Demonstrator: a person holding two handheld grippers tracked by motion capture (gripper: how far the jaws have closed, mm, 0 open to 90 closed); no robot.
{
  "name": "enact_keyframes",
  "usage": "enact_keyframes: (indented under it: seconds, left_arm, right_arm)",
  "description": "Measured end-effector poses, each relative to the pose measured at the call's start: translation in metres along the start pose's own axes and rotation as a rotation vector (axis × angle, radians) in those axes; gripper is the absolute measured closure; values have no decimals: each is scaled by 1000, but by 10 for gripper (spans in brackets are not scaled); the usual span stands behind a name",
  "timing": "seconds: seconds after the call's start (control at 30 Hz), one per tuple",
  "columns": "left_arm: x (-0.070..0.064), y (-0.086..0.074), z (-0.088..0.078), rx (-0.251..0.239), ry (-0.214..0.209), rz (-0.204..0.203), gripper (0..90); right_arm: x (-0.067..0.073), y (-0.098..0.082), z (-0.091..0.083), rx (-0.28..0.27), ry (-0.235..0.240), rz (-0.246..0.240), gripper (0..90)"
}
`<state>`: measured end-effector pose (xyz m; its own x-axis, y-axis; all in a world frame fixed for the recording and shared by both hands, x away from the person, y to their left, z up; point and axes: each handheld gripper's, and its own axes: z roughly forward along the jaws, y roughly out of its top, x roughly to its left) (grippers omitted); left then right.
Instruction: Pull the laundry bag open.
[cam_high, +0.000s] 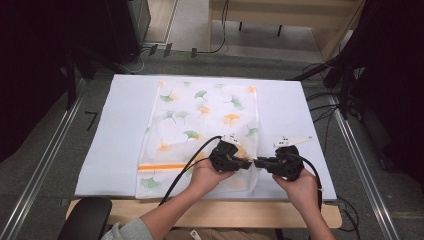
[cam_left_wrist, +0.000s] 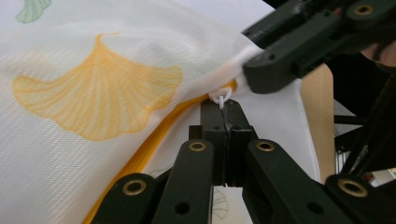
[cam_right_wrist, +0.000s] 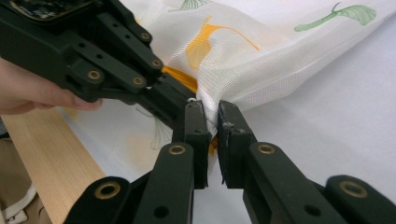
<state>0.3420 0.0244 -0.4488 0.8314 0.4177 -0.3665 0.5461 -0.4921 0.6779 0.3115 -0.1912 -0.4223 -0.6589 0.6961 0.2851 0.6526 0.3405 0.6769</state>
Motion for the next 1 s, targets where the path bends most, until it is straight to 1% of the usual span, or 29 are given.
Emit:
enact_keyframes:
  seconds: [0.07,0.13,0.2,0.23,0.33,0.4,0.47,0.67,0.83,0.97,1.0]
  left_arm:
    - [-2,0,-2,13,5,6,900]
    - [-1,0,-3,24,10,7,900]
    - [2,0,-5,26,12,-5,900]
    - [3,1,-6,28,13,-4,900]
    - [2,1,-5,18,15,-7,900]
    - [2,1,-4,11,-1,-16,900]
    - [2,2,-4,14,6,-12,900]
    - [2,2,-2,11,7,-27,900]
    - [3,3,-1,1,21,-18,900]
    - [3,3,-1,-6,18,-21,900]
    - [3,3,-1,-6,17,-22,900]
  right_arm:
    - [-1,0,0,3,-4,-5,851]
    - [-1,-1,0,7,-2,-1,851]
    - [-1,-1,0,6,-2,-3,852]
    - [0,0,0,5,-3,-3,852]
    - [0,0,0,7,-3,2,853]
    - [0,0,0,8,-4,0,852]
    - [0,-1,0,12,-4,0,853]
    - [1,-1,2,18,0,-8,854]
    - [1,0,2,21,4,-10,855]
    - [2,-1,3,29,12,-9,855]
    - [2,-1,3,27,14,-17,855]
